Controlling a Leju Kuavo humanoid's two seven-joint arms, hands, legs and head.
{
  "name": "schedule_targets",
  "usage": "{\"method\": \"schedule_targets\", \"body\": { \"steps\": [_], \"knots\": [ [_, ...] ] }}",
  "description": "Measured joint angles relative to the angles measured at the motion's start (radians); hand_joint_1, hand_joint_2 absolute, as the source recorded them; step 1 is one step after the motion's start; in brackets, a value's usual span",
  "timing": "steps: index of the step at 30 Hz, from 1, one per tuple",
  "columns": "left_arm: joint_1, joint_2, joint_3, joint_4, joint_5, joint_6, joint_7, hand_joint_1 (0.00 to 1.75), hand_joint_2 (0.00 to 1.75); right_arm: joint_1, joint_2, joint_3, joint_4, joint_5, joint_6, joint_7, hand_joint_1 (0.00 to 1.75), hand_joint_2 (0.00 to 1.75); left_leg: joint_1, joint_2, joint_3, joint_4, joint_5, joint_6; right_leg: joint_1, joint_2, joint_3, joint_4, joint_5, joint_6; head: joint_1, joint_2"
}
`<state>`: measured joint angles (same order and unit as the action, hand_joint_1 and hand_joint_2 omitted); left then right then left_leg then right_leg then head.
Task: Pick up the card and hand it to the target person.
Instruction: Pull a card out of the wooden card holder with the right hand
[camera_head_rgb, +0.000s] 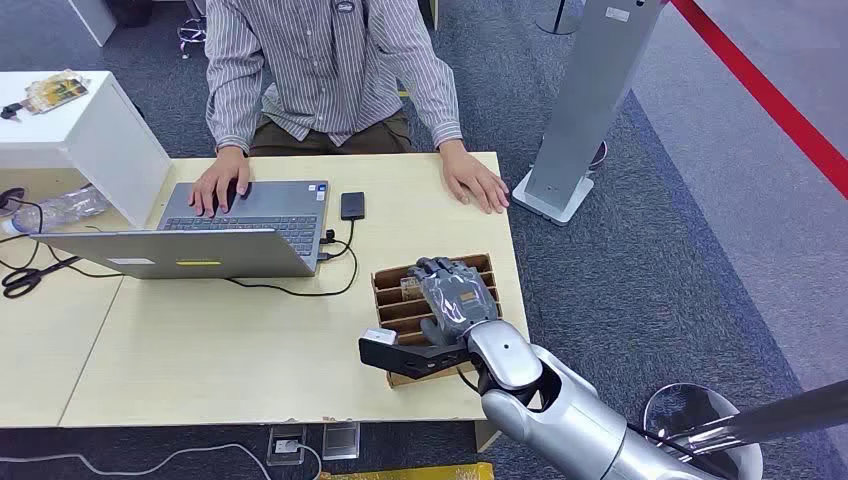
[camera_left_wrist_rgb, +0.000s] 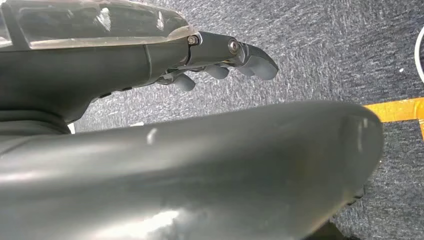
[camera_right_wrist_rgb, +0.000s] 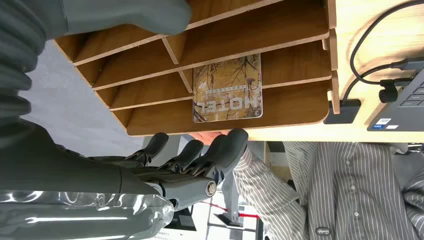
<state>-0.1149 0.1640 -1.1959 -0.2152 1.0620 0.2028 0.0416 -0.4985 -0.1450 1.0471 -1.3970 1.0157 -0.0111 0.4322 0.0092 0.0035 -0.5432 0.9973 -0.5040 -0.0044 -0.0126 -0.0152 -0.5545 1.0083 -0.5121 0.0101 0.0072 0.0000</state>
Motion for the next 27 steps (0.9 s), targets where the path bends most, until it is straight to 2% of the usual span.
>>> {"method": "schedule_targets", "body": {
  "steps": [27],
  "knots": [
    [0.001,0.0,0.007,0.0,0.054,-0.026,-0.022,0.0,0.0,0.003,-0.001,-0.002,0.008,-0.004,-0.001,0.008,0.5,1.75,0.0,0.0,0.0,0.0,0.0,0.0,0.0,0.0,0.0,0.0,0.0,0.0,0.0,0.0]
  ]
}}
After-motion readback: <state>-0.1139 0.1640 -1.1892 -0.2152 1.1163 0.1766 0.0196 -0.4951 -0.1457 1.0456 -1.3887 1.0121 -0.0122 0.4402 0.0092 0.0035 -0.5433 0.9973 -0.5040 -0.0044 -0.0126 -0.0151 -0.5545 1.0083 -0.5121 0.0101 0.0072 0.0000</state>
